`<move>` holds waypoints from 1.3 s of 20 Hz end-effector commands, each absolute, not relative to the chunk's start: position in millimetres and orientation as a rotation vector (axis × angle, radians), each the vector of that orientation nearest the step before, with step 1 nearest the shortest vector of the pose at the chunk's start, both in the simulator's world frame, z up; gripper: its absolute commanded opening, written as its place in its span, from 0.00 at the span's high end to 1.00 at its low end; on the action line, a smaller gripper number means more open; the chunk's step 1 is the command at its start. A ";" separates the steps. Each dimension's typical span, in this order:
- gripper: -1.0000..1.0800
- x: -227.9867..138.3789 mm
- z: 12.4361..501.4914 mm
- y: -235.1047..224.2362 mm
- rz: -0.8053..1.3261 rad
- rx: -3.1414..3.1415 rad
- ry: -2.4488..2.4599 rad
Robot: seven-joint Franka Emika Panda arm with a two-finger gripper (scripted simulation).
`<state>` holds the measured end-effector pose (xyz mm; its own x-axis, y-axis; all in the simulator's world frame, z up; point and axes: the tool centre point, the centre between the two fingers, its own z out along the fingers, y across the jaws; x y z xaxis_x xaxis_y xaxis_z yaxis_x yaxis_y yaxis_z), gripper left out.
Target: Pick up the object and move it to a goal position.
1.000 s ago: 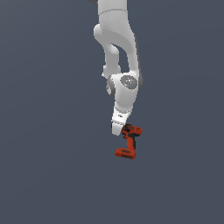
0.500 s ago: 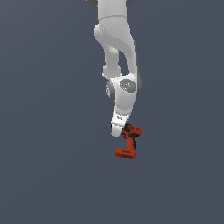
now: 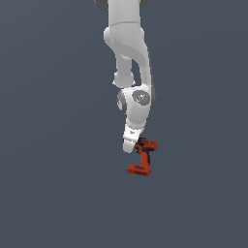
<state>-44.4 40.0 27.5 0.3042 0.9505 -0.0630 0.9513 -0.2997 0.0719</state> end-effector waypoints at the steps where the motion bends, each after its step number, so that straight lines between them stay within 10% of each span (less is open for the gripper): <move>1: 1.00 -45.0 26.4 40.3 -0.014 2.458 1.800; 26: 1.00 -67.8 111.3 -37.1 -0.014 2.457 1.800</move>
<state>-67.3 -26.3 96.6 0.3021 0.9510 -0.0659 0.9524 -0.2982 0.0633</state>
